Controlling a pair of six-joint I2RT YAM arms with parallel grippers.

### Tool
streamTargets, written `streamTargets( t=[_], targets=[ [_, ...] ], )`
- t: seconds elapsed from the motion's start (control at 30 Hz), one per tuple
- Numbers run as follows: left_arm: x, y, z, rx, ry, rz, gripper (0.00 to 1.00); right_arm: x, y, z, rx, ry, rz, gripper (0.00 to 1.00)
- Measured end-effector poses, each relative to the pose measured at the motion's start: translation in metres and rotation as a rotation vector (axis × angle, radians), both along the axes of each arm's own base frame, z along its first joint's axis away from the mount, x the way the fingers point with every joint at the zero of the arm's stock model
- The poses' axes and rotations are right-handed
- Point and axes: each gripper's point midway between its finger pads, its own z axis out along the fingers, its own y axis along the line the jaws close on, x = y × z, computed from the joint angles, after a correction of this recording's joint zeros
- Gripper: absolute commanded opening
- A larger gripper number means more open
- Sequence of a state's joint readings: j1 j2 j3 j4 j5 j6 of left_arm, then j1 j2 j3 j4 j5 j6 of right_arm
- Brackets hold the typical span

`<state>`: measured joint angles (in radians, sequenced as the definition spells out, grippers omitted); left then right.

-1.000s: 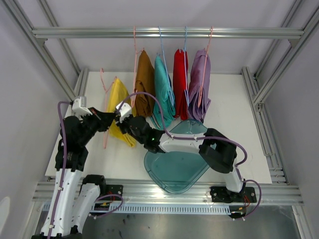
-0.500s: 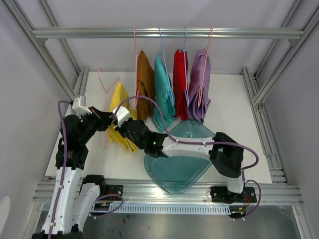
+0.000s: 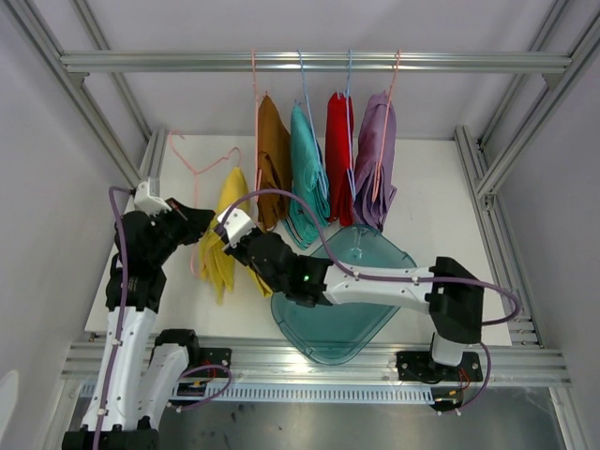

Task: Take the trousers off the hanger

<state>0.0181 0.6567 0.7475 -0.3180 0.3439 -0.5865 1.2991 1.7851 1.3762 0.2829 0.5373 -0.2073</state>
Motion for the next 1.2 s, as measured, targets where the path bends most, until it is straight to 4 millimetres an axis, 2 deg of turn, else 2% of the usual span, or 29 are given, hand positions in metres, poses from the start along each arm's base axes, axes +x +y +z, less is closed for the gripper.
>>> streamTargets(
  t=[0.17, 0.47, 0.8, 1.2],
  targets=[
    [0.003, 0.004, -0.011, -0.001, 0.048, 0.013, 0.01, -0.001, -0.029, 0.032, 0.028, -0.034, -0.042, 0.00],
    [0.003, 0.004, -0.011, -0.001, 0.046, 0.013, 0.01, 0.001, -0.073, 0.095, 0.109, -0.089, -0.098, 0.00],
    [0.003, 0.004, -0.011, 0.000, 0.047, 0.015, 0.01, 0.007, -0.112, 0.123, 0.082, -0.119, -0.150, 0.00],
    [0.004, 0.004, -0.012, 0.000, 0.050, 0.012, 0.01, 0.001, -0.182, 0.164, 0.082, -0.146, -0.230, 0.00]
  ],
)
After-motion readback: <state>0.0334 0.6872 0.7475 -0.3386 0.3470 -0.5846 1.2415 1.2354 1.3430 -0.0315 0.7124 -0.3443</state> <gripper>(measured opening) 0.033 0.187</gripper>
